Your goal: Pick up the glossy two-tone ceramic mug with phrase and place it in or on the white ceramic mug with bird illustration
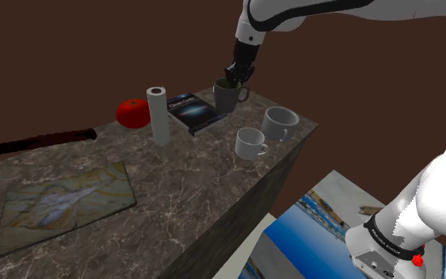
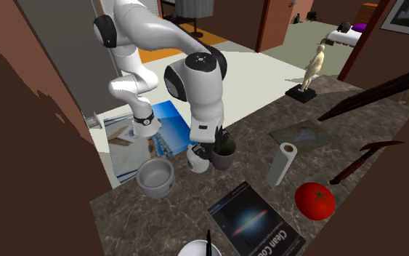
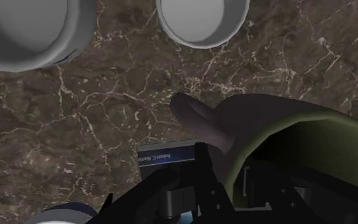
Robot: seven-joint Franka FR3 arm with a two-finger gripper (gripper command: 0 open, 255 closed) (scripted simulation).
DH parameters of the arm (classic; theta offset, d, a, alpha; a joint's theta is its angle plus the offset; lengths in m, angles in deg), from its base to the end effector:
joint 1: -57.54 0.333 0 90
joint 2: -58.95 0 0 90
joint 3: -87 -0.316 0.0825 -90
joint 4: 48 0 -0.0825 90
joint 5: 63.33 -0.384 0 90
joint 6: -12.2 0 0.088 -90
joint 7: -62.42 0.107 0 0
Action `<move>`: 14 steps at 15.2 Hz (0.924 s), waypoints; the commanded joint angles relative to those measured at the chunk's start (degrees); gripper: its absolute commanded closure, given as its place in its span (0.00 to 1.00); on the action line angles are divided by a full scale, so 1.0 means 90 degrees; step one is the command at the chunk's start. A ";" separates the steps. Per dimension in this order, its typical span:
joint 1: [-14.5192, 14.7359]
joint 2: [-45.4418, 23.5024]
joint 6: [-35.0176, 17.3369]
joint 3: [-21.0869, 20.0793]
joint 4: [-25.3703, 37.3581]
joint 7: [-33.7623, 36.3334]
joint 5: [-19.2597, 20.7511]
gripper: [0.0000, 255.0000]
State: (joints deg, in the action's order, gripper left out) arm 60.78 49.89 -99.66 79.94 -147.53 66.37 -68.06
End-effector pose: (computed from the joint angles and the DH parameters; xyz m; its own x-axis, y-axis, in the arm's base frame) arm 0.6052 0.1116 0.4871 0.9958 0.0775 0.0496 0.0822 -0.9915 -0.1011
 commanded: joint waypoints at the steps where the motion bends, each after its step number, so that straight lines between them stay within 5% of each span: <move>1: 0.0004 0.0023 0.0180 -0.0003 0.0158 0.0023 0.0004 1.00; 5: 0.0002 0.0048 0.0460 -0.0003 0.0414 0.0045 0.0008 1.00; 14: -0.0613 0.1408 0.0448 0.0527 -0.1069 -0.1151 -0.0193 1.00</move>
State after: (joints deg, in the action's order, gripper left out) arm 55.94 61.06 -95.83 83.98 -155.74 57.46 -69.66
